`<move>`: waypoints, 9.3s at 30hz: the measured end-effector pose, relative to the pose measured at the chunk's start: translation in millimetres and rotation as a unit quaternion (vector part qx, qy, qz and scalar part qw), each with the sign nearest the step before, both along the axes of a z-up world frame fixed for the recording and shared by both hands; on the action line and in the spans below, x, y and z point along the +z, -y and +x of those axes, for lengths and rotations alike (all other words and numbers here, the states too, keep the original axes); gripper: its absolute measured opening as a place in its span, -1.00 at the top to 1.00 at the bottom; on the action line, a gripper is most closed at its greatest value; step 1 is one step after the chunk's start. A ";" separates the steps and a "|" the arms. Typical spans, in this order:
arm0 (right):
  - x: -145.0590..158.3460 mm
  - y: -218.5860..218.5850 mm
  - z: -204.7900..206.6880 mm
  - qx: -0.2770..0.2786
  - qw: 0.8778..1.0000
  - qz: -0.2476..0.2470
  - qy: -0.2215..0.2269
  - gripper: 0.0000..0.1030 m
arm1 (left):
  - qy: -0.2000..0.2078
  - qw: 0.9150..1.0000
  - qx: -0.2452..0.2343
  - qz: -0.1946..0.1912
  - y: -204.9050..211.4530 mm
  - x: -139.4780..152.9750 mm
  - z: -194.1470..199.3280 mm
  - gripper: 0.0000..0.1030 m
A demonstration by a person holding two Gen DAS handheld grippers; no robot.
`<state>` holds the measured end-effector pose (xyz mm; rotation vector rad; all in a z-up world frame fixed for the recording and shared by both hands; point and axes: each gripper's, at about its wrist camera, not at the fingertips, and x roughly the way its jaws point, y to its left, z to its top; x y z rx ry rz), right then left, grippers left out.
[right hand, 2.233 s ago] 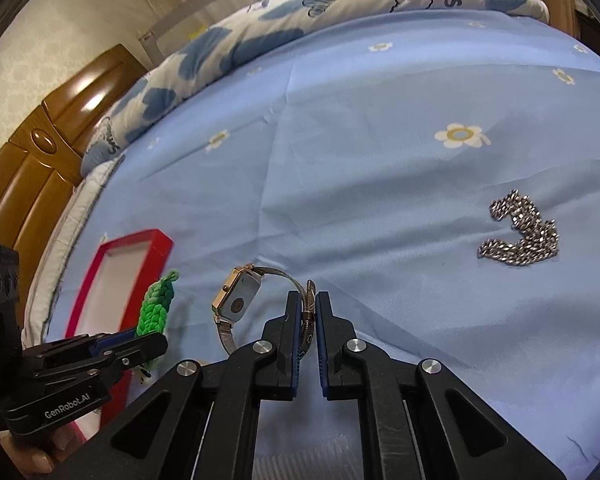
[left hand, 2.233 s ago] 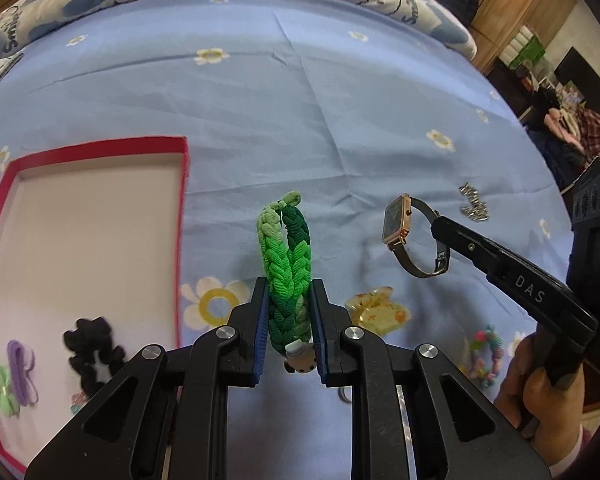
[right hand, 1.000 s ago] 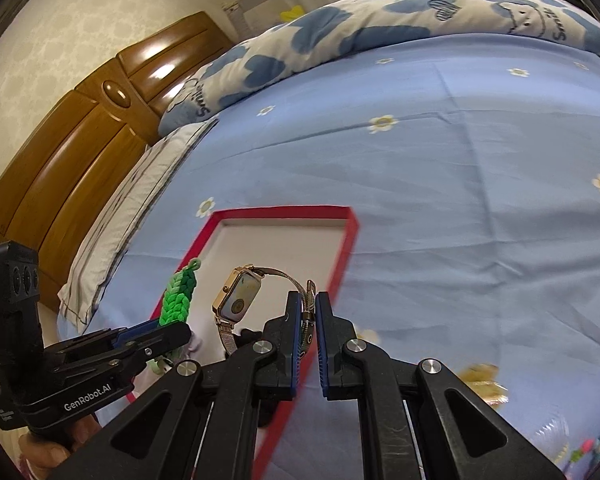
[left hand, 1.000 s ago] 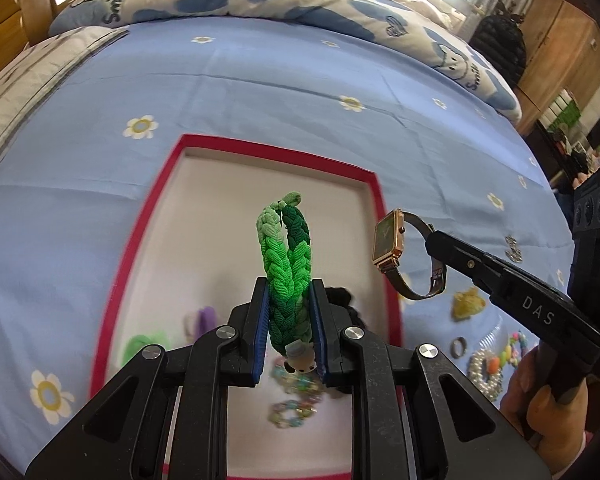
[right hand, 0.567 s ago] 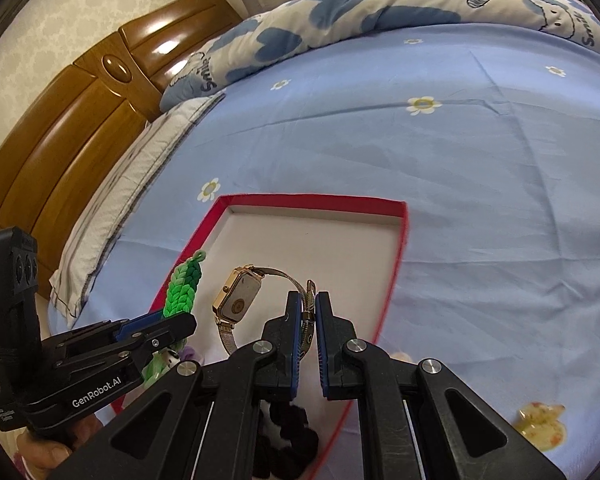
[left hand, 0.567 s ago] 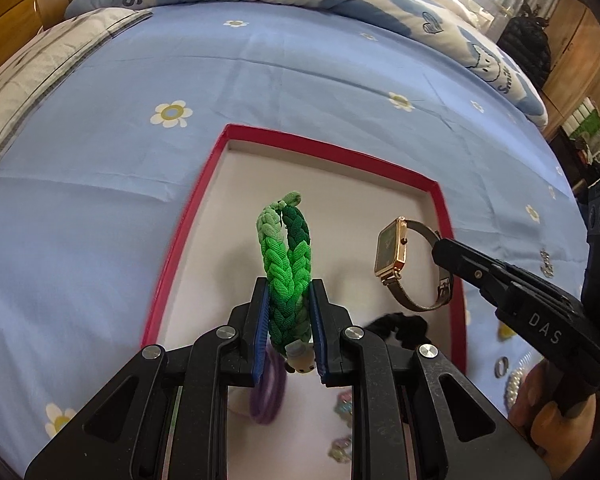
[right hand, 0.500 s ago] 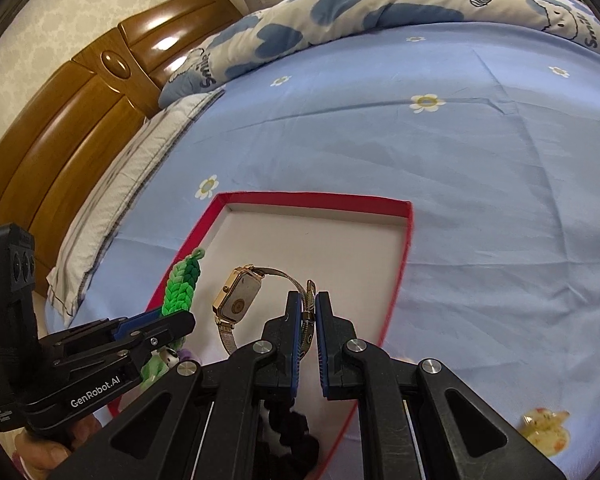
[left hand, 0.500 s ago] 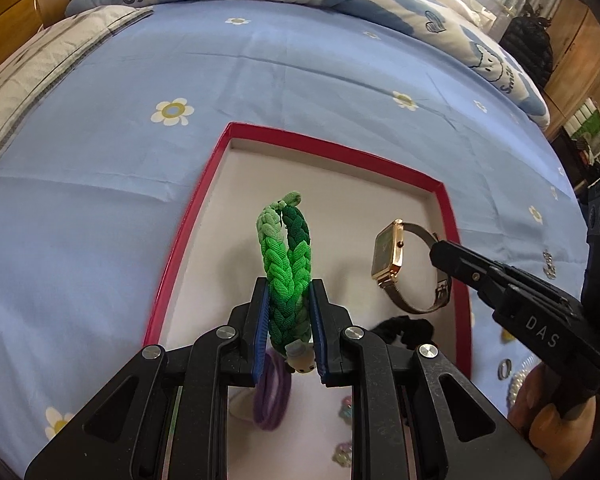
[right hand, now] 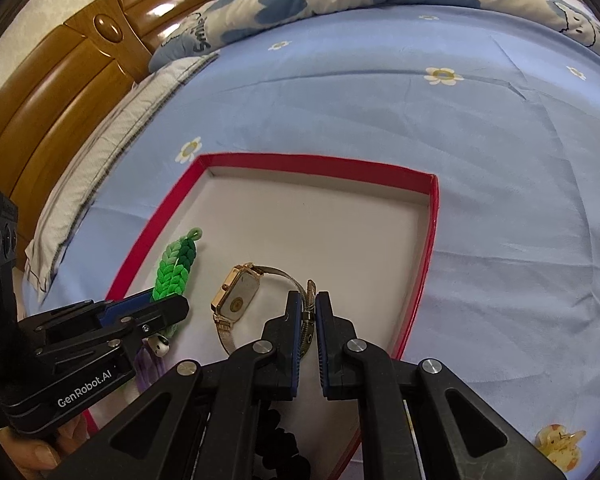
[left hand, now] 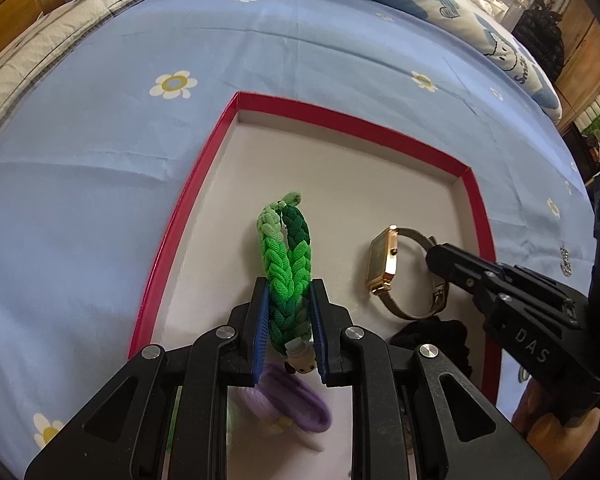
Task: Organize jewelry
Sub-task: 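Carry the green bracelet and gold watch into the tray and release both, then move both open tools toward the yellow claw clip and ring, then grasp the gold ring with the left tool while the right grasps the pastel beaded bracelet, then carry the gold ring and beaded bracelet into the red tray and open both tools, then move both open tools out of the tray toward the yellow claw clip and comb, then grasp the yellow claw clip with the left tool while the right grasps the clear beaded comb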
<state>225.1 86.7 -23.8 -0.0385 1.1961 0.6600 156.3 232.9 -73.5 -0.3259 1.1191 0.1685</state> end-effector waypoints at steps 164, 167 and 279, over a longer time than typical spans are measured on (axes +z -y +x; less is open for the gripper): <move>79.3 58.5 -125.6 0.016 0.990 0.140 0.021 0.77 | 0.055 0.998 0.016 -0.009 24.0 46.2 -121.2 0.59; 70.3 43.5 -127.3 0.029 0.990 0.138 0.006 0.77 | 0.051 0.998 0.021 -0.008 18.6 41.6 -120.5 0.59; 1.3 285.2 -82.0 -0.245 0.947 0.189 -0.085 0.11 | 0.039 0.990 -0.136 0.016 188.2 58.6 -43.3 -0.19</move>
